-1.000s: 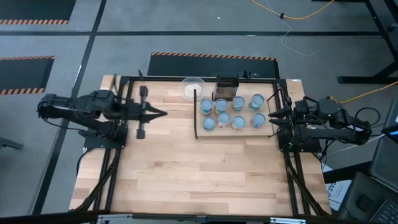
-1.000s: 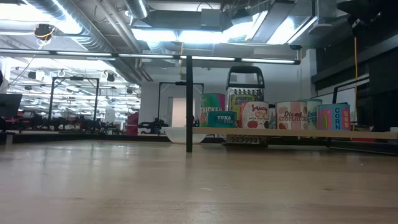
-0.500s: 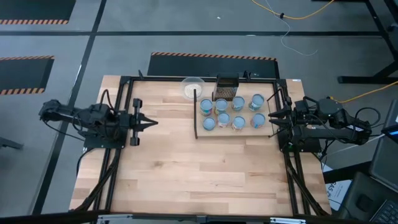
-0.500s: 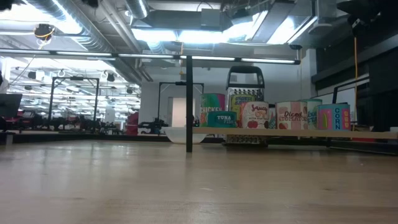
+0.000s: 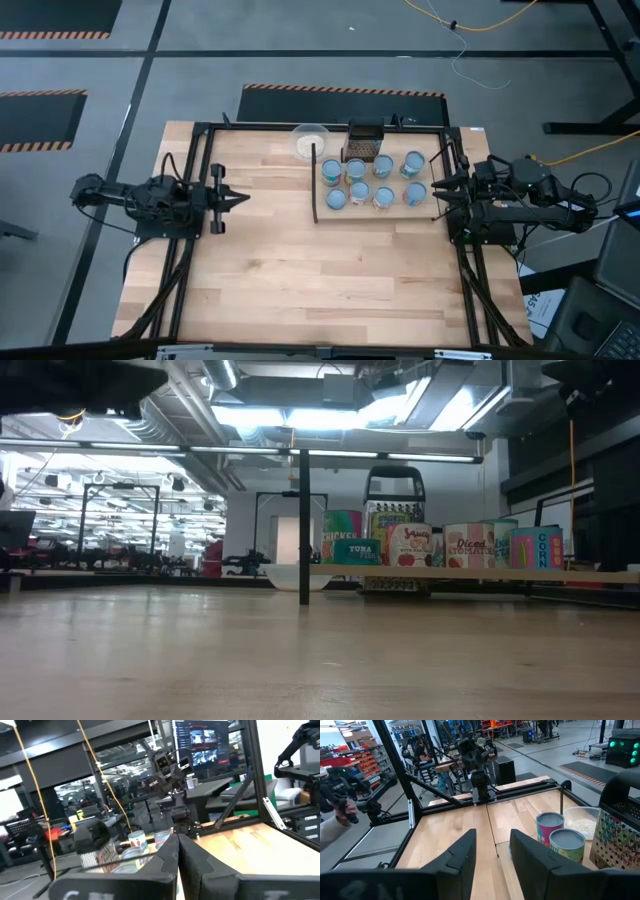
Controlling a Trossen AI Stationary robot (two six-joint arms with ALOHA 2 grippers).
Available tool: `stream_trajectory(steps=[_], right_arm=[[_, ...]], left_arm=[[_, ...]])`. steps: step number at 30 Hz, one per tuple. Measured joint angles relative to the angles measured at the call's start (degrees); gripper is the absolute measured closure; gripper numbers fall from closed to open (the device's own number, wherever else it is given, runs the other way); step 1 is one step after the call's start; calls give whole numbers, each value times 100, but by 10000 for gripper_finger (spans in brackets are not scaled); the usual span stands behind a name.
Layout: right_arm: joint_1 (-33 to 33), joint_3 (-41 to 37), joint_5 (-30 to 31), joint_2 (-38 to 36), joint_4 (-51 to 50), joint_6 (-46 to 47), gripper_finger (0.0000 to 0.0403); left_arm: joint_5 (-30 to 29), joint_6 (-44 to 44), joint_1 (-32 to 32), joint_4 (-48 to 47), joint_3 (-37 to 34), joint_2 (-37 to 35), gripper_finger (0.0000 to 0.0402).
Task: Pick and place cans onto a shelf
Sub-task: Return to Home Position
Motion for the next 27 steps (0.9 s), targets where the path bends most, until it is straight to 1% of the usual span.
stream_trajectory(steps=[8,16,23,27], right_arm=[[0,0,0,0,-2,-20,279],[0,0,2,2,126,-22,279],[0,0,11,2,762,-296,279],[0,0,9,2,1013,-327,279]], left_arm=[[10,-124,337,613,-772,-420,401],[329,-268,575,410,-781,-448,401],[312,-355,836,132,-783,-450,401],[317,-372,1046,128,-783,-488,401]])
